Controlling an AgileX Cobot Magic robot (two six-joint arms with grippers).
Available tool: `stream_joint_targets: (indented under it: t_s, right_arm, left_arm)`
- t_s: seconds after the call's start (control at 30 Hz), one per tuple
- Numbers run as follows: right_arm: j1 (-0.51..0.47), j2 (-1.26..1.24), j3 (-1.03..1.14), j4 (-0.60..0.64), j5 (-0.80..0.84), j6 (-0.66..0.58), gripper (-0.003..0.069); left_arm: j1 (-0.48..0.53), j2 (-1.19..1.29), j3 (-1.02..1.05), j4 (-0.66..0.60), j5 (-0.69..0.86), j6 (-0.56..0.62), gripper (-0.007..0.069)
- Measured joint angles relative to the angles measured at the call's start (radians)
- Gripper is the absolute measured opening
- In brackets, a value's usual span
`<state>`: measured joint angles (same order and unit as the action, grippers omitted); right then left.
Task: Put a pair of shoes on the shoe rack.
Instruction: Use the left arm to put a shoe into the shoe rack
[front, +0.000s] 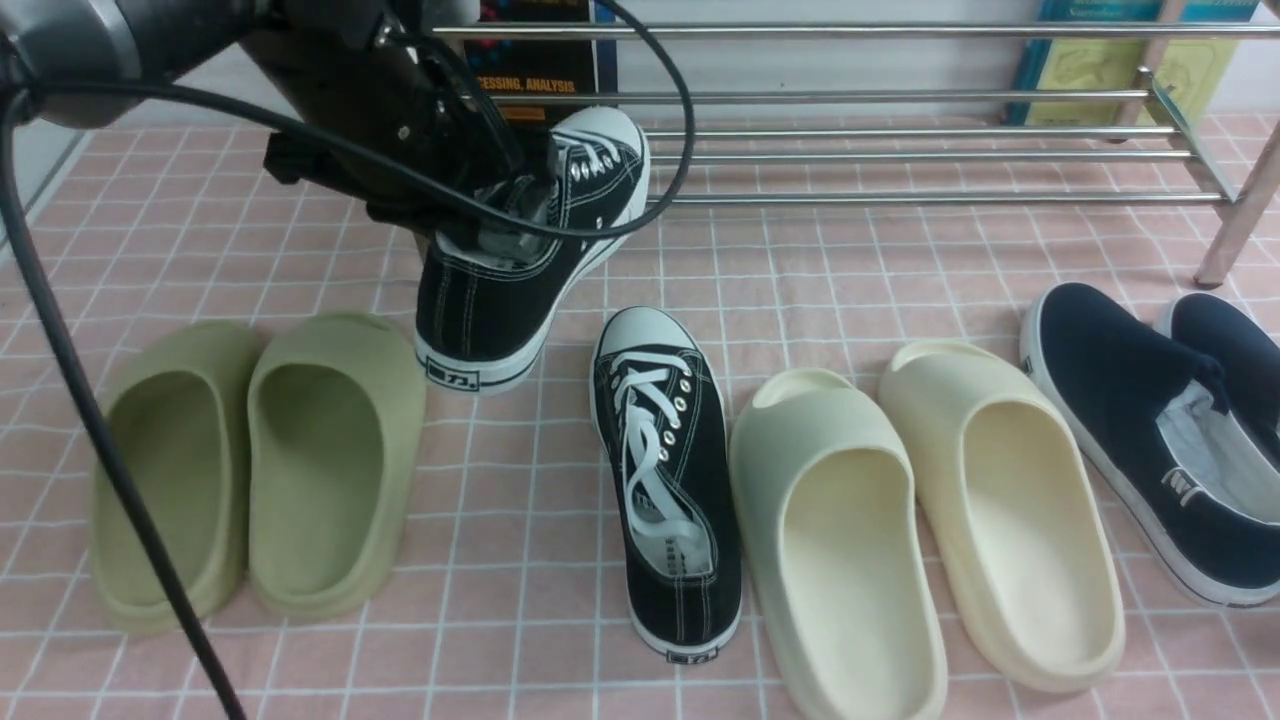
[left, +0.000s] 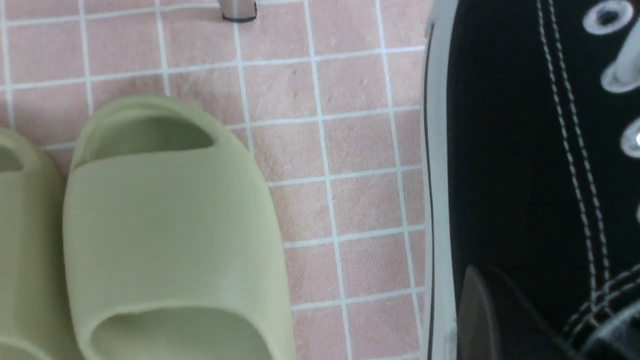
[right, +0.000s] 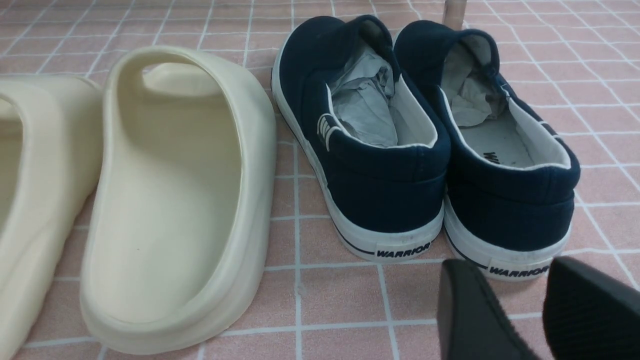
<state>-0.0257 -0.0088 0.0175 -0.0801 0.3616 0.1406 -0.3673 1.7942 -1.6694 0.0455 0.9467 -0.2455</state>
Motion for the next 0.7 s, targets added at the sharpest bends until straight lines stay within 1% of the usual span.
stream_joint_targets:
  t_s: [0.07,0.13,0.17,0.33,0.37,0.4,0.53,0.7]
  right_arm:
    - [0.000,0.000,0.000,0.000,0.000,0.000,0.0240]
    - [0.000,0.000,0.000,-0.001,0.000,0.000,0.0240]
    - [0.000,0.000,0.000,-0.001,0.000,0.000,0.0240]
    - [0.000,0.000,0.000,0.000,0.000,0.000,0.0240]
    - [0.000,0.000,0.000,0.000,0.000,0.000,0.0240]
    - [0.000,0.000,0.000,0.000,0.000,0.000,0.0240]
    - [0.000,0.000,0.000,0.000,0.000,0.000,0.0240]
    - [0.000,0.000,0.000,0.000,0.000,0.000,0.0240]
  left_arm:
    - [0.000,0.022,0.000,0.001,-0.032,-0.001,0.0015]
    - [0.000,0.071,0.000,0.006,-0.111,-0.020,0.0015]
    - [0.000,0.074,0.000,0.006,-0.125,-0.026,0.0015]
    - [0.000,0.160,-0.011,0.025,-0.321,-0.100,0.0015]
    - [0.000,0.163,-0.013,0.026,-0.321,-0.103,0.0015]
    - [0.000,0.189,-0.030,0.038,-0.369,-0.128,0.0015]
    - [0.011,0.259,-0.095,0.047,-0.447,-0.183,0.0017]
    - [0.043,0.350,-0.202,0.047,-0.467,-0.200,0.0019]
